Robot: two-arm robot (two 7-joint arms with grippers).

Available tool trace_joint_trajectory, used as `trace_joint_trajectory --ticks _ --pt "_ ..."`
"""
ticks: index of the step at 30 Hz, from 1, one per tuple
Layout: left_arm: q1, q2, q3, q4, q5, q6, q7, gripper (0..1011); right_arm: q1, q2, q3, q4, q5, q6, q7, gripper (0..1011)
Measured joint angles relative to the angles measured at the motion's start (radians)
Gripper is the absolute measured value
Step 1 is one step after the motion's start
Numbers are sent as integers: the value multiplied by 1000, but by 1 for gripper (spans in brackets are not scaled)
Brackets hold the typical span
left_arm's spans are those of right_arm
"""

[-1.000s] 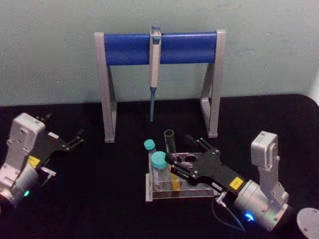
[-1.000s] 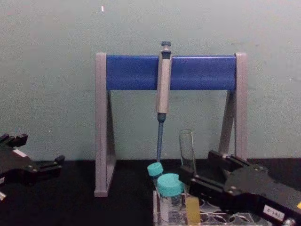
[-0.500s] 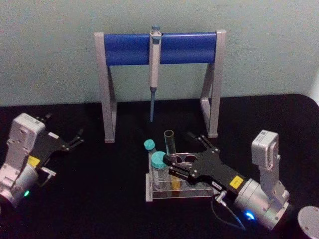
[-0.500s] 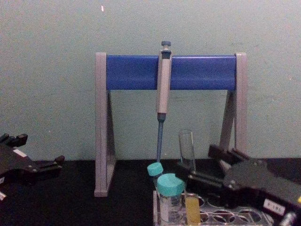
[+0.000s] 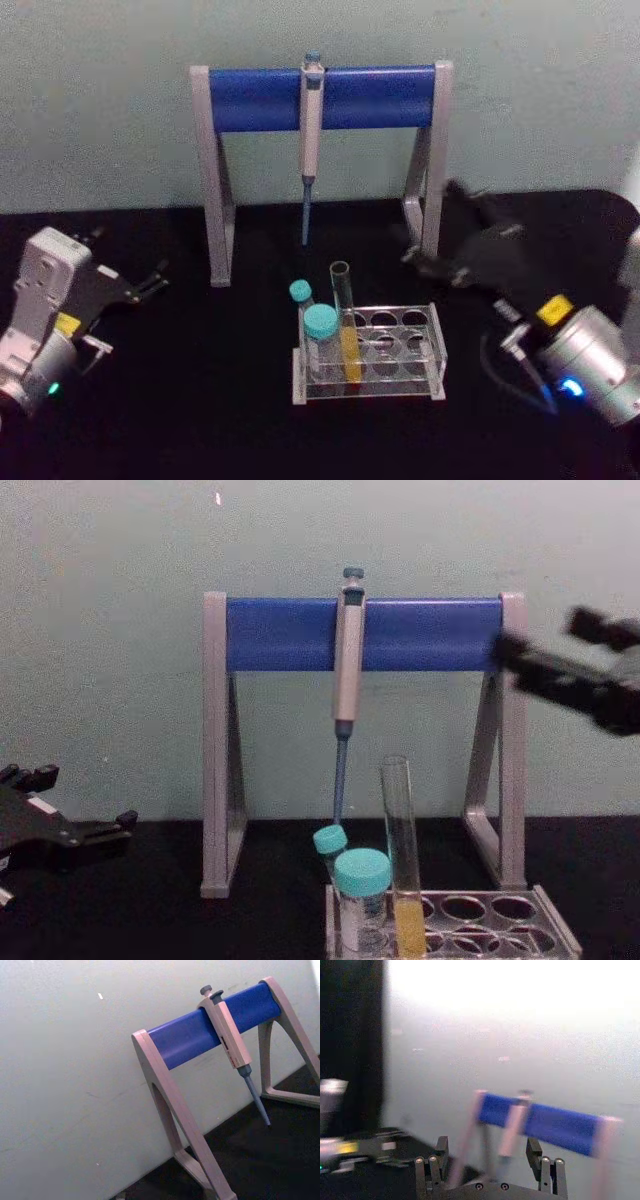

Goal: Pick up the test tube from the test tube rack, shake it, then place it back into the test tube rack.

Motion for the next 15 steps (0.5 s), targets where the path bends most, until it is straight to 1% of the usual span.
trace_joint_trajectory --ticks 1,3,5,6,7,8,9,12,13,15 --pt "0 0 0 0 0 0 0 1001 -19 -4 28 -11 -18 -6 -43 1000" --pt "0 0 0 0 0 0 0 1001 -38 -12 56 -17 -40 -11 -86 1000" --pt "0 0 0 0 0 0 0 1001 -69 -32 98 -14 -92 -13 -172 1000" --pt "0 0 0 0 0 0 0 1001 -69 -32 98 -14 -92 -13 -172 1000" --pt "0 0 0 0 0 0 0 1001 -84 -40 113 -3 -127 -9 -211 1000" --pt "0 0 0 0 0 0 0 1001 -90 -44 118 4 -143 -7 -229 1000" --pt "0 0 0 0 0 0 0 1001 -101 -52 125 16 -172 -1 -258 1000" --pt "0 0 0 0 0 0 0 1001 -117 -65 130 37 -202 11 -289 1000" --pt "0 0 0 0 0 0 0 1001 -126 -75 131 53 -226 16 -310 1000" --pt "0 0 0 0 0 0 0 1001 -132 -86 131 72 -248 22 -330 1000"
